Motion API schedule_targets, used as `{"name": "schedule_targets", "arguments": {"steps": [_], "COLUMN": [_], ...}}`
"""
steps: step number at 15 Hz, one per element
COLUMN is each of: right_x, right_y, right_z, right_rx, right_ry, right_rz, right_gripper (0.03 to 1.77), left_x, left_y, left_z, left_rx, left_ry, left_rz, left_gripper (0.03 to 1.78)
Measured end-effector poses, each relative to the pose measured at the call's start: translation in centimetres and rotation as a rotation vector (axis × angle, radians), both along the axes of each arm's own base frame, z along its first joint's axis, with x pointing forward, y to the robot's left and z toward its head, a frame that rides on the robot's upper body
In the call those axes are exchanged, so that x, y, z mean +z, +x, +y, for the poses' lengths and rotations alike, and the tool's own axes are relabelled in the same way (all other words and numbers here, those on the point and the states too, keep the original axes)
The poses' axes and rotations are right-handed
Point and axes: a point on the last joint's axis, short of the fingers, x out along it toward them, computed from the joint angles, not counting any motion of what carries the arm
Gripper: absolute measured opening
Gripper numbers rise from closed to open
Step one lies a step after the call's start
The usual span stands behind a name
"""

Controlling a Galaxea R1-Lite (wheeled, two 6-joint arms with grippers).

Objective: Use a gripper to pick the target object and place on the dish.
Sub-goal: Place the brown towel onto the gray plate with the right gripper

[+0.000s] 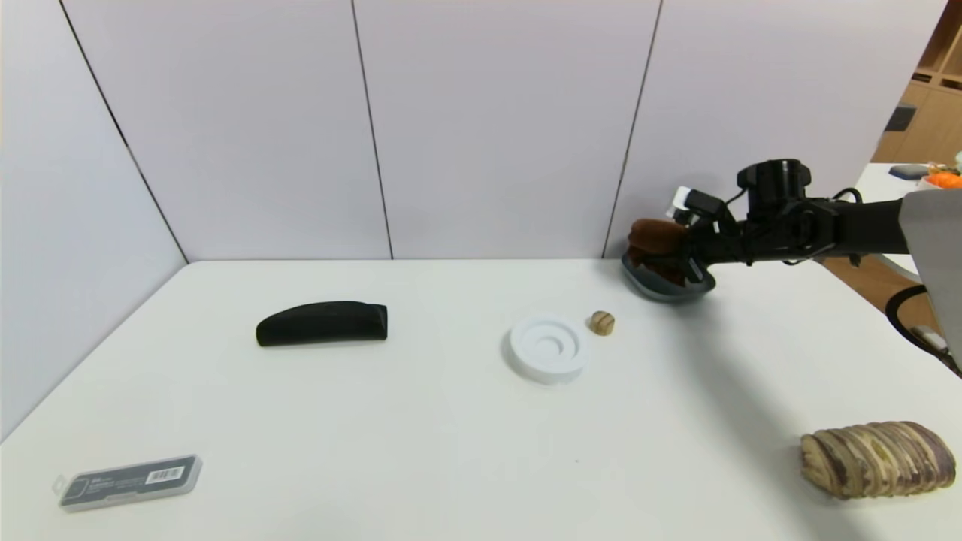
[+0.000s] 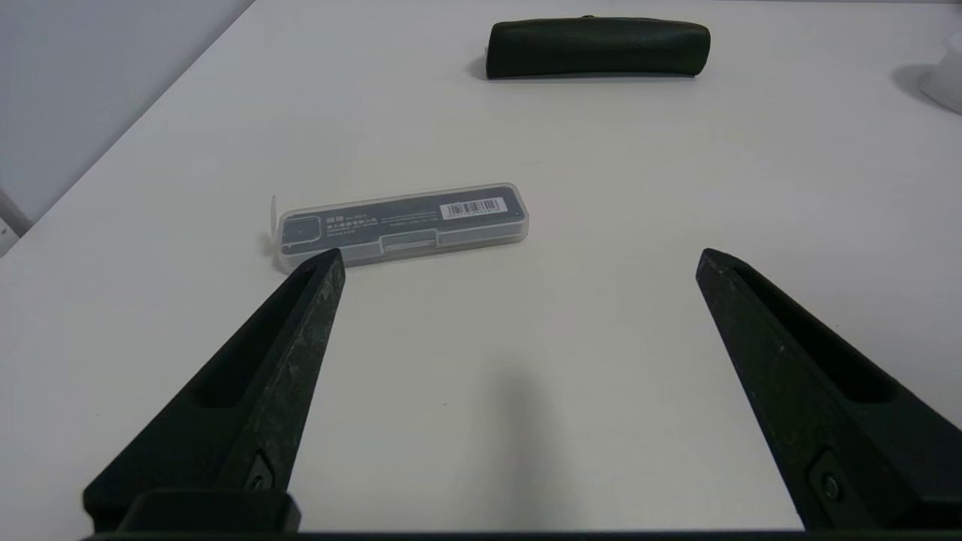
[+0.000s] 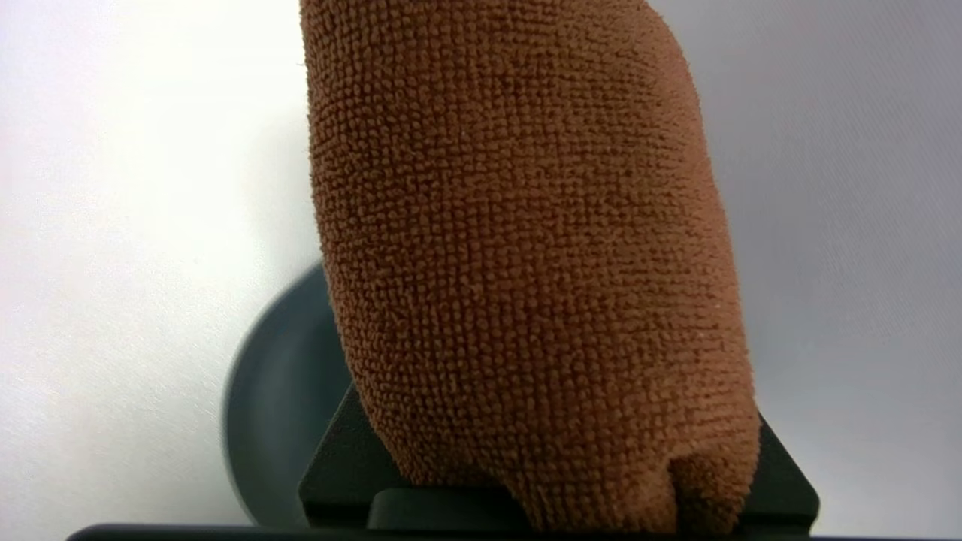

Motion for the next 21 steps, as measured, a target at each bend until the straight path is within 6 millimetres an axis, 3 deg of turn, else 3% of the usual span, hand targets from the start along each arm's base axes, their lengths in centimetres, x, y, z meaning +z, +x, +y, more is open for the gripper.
{"name": "schedule_targets", "arguments": {"steps": [8, 14, 21], "right_x": [-0.19, -0.40, 0.34], "right_y": [0.01, -0.06, -0.83], "right_z": [-0.16, -0.44, -0.80], "right_rx": [0.006, 0.008, 0.004], "right_ry": [-0.007, -0.022, -0.024], "right_rz": [-0.001, -0.003, 0.030], "right_gripper": [0.67, 1.22, 1.51], "left_x": [0.00, 0.00, 0.00], "left_y": [0.00, 0.00, 0.00], "left_z": [0.00, 0.00, 0.00], "left_rx": [0.000, -0.001, 0.000], "left_ry": [0.000, 0.000, 0.000], "left_rz": [0.000, 0.000, 0.000], "left_gripper": [1.69, 1.69, 1.69]}}
